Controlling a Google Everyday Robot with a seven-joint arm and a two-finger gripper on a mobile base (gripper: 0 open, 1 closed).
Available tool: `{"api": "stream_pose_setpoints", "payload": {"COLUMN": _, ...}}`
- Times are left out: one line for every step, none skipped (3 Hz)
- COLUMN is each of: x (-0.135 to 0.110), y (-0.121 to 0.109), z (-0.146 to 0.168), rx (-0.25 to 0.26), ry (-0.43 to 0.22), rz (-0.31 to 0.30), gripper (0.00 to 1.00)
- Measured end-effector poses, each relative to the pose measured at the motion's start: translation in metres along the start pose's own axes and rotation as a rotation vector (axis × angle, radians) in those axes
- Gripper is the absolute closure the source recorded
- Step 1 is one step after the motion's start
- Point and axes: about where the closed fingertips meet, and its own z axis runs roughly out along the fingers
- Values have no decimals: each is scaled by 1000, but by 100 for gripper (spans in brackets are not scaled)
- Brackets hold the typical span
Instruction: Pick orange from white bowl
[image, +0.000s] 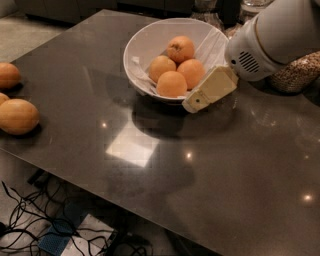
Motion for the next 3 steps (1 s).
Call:
{"api": "stream_pose_setpoints", "payload": {"x": -3, "y": -1, "z": 2, "rx": 6, "ry": -6, "rz": 35, "gripper": 0}}
{"api": "stream_pose_setpoints", "payload": {"x": -20, "y": 0, "z": 9, "rx": 30, "ry": -18, "rz": 82, "gripper": 0}}
{"api": "stream_pose_setpoints", "payload": {"x": -37, "y": -1, "z": 21, "rx": 53, "ry": -12, "rz": 135, "gripper": 0}}
